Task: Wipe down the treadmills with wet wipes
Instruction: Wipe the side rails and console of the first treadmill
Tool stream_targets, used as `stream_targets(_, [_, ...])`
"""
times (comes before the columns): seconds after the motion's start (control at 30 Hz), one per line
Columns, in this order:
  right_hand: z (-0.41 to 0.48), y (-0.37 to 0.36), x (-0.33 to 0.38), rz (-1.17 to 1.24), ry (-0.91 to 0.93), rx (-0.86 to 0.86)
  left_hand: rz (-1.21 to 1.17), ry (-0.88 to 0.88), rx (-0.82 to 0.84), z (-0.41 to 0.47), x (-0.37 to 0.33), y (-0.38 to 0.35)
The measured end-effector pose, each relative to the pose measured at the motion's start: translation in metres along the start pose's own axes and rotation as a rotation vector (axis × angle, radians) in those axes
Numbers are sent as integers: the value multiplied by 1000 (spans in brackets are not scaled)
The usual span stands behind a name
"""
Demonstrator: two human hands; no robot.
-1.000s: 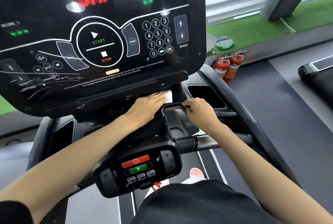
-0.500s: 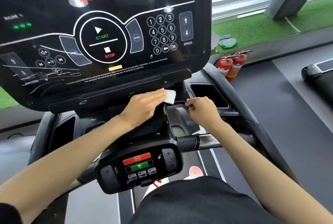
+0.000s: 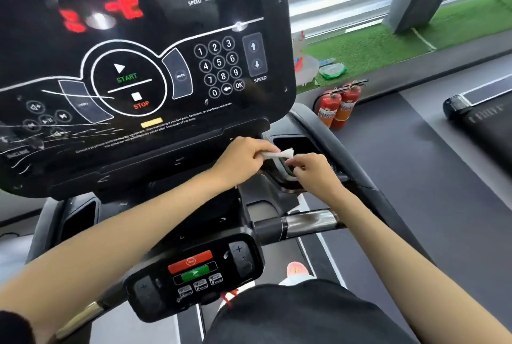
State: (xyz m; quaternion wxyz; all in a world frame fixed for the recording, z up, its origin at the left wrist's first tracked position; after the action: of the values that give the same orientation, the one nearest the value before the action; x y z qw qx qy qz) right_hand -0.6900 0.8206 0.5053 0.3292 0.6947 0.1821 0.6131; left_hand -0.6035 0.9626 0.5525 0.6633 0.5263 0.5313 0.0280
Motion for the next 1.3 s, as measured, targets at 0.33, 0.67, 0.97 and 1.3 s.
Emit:
stream_targets(0.33, [-27,51,-84,-90,-267,-231,-118,414,31,93,-27,-88])
stream_targets(0.67, [-21,45,-111,-131,-228,-138,189,242,-120,118,-41,-150])
stream_targets(0.97, [-20,53,-121,-146,-199,-144,-47,296,-244,118,-28,-122])
stream_targets(1.3, [-20,54,-124,-203,-192,-57,69,207,-60,103,-50,-172])
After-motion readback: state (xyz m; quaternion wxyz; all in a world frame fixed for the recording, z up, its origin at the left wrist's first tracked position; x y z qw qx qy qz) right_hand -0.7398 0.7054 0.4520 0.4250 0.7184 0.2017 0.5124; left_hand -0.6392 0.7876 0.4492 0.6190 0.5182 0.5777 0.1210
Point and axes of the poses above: each hand's wrist, its own z-axis towards the middle knuckle, its own y-axis out of the back of the hand, x = y × z, the point moved 4 cm from there along z, towards the middle knuckle, and after that the axes turned 9 degrees about y, right-handed, at the moved point
